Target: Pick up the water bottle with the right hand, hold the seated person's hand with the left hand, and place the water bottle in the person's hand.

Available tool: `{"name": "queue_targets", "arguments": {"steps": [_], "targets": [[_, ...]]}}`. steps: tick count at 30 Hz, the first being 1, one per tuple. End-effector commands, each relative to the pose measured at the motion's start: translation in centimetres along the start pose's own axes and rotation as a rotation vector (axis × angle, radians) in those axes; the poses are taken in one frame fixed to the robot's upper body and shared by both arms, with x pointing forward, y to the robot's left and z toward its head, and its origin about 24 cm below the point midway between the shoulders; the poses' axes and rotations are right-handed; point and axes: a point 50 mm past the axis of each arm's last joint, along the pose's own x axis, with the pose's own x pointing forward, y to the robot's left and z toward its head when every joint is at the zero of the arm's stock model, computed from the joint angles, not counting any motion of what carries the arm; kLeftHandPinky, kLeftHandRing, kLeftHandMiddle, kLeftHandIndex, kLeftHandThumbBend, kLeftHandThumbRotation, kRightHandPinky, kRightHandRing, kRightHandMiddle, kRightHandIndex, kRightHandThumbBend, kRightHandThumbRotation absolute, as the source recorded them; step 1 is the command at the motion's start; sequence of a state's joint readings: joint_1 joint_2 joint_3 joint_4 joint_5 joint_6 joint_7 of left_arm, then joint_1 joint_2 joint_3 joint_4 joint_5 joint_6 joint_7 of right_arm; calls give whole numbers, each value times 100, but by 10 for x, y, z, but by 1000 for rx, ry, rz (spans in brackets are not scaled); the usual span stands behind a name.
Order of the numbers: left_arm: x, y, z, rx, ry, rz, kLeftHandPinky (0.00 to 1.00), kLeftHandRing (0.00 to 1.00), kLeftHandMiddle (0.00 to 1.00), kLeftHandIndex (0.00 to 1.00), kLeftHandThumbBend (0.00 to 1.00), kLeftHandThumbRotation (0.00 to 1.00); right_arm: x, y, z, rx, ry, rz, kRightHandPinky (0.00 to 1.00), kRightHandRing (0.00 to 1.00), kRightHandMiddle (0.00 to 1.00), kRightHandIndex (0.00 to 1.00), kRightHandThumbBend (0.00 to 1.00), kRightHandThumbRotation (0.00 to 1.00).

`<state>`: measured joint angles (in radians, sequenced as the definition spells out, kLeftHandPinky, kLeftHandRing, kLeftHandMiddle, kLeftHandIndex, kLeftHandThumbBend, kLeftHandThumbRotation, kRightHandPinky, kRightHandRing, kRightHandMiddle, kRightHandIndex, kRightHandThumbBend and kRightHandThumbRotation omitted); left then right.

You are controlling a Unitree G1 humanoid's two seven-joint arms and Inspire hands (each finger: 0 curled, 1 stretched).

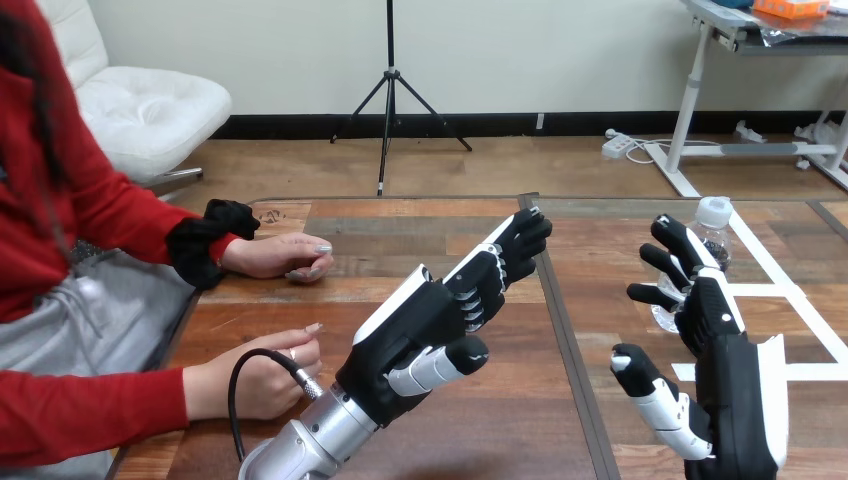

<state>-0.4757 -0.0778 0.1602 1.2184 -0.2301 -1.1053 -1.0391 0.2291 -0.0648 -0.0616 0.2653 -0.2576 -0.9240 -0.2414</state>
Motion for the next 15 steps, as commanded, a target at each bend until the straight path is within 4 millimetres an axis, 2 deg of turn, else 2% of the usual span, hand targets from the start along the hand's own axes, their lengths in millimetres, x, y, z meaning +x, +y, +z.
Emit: {"name": "queue_targets", "arguments": {"steps": [1, 15], "targets": [[18, -3, 6, 9, -55, -10, 100, 100, 100, 100, 100, 81, 17, -4, 9, 3, -98, -4, 71, 86, 90, 88, 100, 80], [15, 1, 7, 26, -58, 17, 100, 100, 100, 100, 100, 81, 22, -2, 11, -17, -109, 16, 69, 85, 89, 88, 100, 81]]}}
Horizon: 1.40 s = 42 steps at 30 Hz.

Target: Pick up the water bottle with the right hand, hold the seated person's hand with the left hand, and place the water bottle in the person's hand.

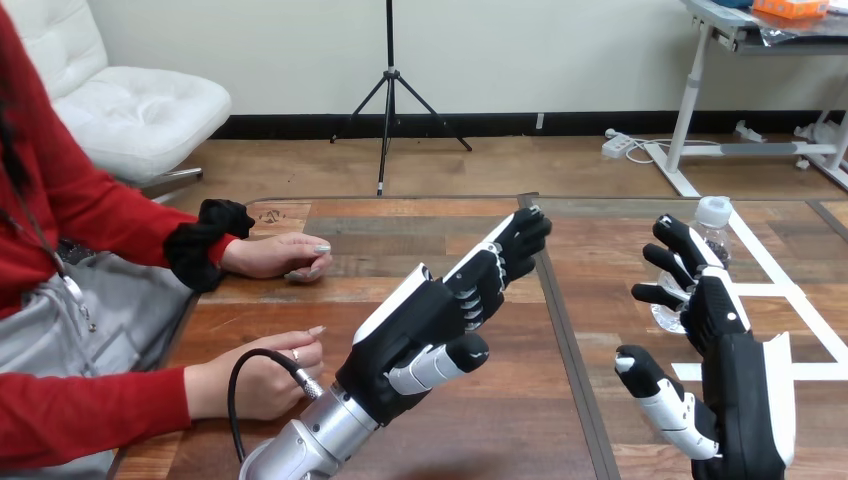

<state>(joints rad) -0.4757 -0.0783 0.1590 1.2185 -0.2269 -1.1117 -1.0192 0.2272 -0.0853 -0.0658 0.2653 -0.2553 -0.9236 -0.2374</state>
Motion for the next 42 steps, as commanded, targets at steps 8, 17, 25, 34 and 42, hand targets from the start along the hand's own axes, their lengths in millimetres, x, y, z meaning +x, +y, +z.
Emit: {"name": "queue_targets", "arguments": {"steps": [8, 17, 25, 34, 42], "targets": [[13, 2, 7, 26, -49, 12, 100, 100, 100, 100, 100, 82, 23, 3, 12, 13, -108, 7, 69, 85, 89, 88, 100, 80], [12, 4, 7, 29, -41, 22, 100, 100, 100, 100, 100, 84, 24, 4, 14, 14, -108, 9, 70, 85, 89, 88, 100, 79], [10, 5, 6, 26, -40, 37, 100, 100, 100, 100, 100, 85, 25, 3, 14, 6, -111, 11, 70, 85, 89, 88, 100, 79], [8, 6, 5, 7, -33, 48, 100, 100, 100, 100, 100, 86, 25, -1, 14, -20, -107, -11, 70, 85, 88, 88, 100, 78], [7, 6, 4, -1, -32, 49, 100, 100, 100, 100, 100, 86, 24, -7, 12, -18, -91, -53, 71, 85, 88, 88, 100, 76]]}}
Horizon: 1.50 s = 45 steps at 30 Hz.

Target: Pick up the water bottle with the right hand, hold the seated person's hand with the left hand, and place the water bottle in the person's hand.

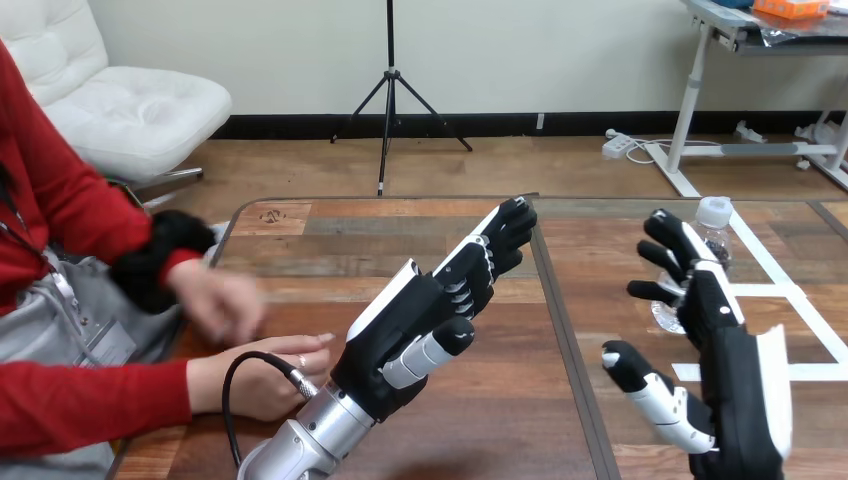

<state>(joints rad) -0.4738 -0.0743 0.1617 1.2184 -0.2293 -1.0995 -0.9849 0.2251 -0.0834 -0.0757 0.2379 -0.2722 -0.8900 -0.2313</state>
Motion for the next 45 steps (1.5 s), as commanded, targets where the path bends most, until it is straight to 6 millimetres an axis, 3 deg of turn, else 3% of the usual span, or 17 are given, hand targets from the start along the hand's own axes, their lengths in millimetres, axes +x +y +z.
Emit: {"name": "queue_targets", "arguments": {"steps": [1, 29, 45], "targets": [[9, 3, 5, 6, -41, 9, 100, 100, 100, 100, 100, 86, 20, -8, 11, 2, -93, -64, 71, 85, 88, 88, 100, 76], [6, 4, 4, 2, -34, 13, 100, 100, 100, 100, 100, 85, 20, -38, -2, -23, -43, -246, 72, 84, 86, 85, 100, 55], [5, 4, 5, 14, -33, 12, 100, 100, 100, 100, 100, 85, 26, -58, -14, -50, 23, -308, 71, 86, 88, 86, 100, 49]]}}
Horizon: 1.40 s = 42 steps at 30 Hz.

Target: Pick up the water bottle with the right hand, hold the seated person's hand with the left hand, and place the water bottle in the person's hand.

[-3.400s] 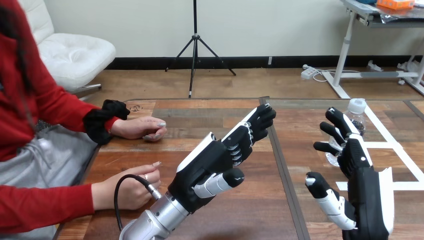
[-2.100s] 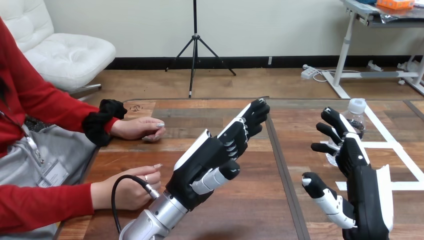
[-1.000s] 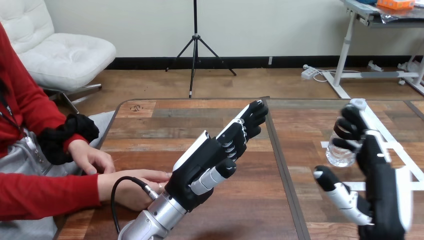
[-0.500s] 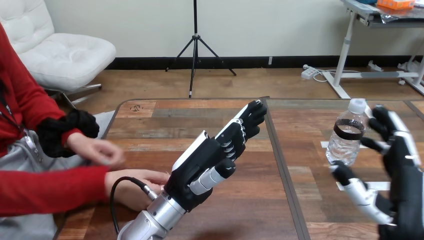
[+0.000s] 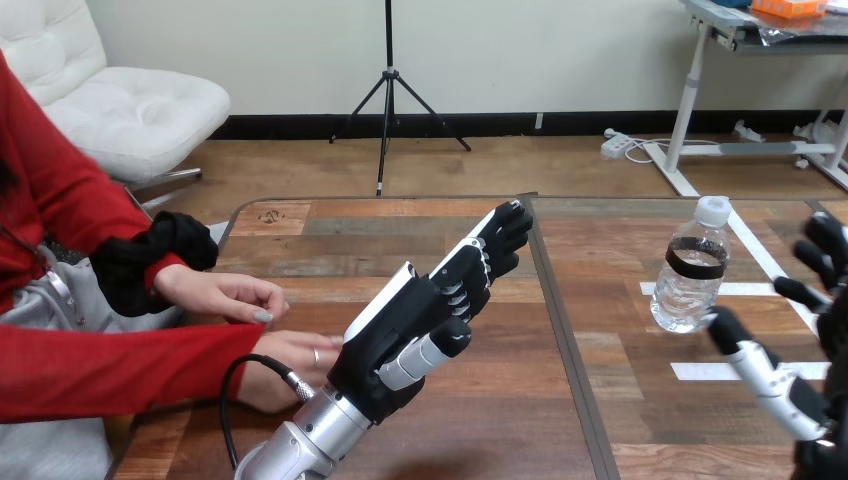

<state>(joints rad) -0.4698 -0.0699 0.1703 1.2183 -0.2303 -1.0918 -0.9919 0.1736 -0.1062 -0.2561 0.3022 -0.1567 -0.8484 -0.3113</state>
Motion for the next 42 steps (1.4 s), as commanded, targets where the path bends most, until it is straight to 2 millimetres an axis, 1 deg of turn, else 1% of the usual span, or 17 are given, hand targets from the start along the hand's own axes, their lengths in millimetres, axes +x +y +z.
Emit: {"name": "queue_targets", "arguments": {"steps": [1, 10, 18, 24, 37, 42], "targets": [[8, 2, 6, 20, -42, 7, 100, 100, 100, 100, 100, 85, 23, -1, 3, 8, -49, -13, 71, 86, 88, 87, 100, 48], [8, 2, 6, 28, -44, 5, 100, 100, 100, 100, 100, 85, 32, -7, -2, -33, -22, -12, 70, 87, 89, 88, 100, 48], [7, 2, 6, 22, -45, 4, 100, 100, 100, 100, 100, 85, 41, -7, -8, -35, 16, -6, 70, 88, 90, 88, 100, 49], [7, 2, 6, 24, -46, 5, 100, 100, 100, 100, 100, 85, 47, -5, -14, -36, 48, 2, 73, 91, 92, 90, 100, 49], [6, 2, 7, 31, -55, 11, 100, 100, 100, 100, 100, 85, 60, 2, -27, -48, 138, 31, 80, 97, 96, 95, 100, 53], [6, 2, 7, 32, -59, 14, 100, 100, 100, 100, 100, 85, 66, 6, -32, -66, 167, 46, 82, 97, 96, 96, 100, 54]]}}
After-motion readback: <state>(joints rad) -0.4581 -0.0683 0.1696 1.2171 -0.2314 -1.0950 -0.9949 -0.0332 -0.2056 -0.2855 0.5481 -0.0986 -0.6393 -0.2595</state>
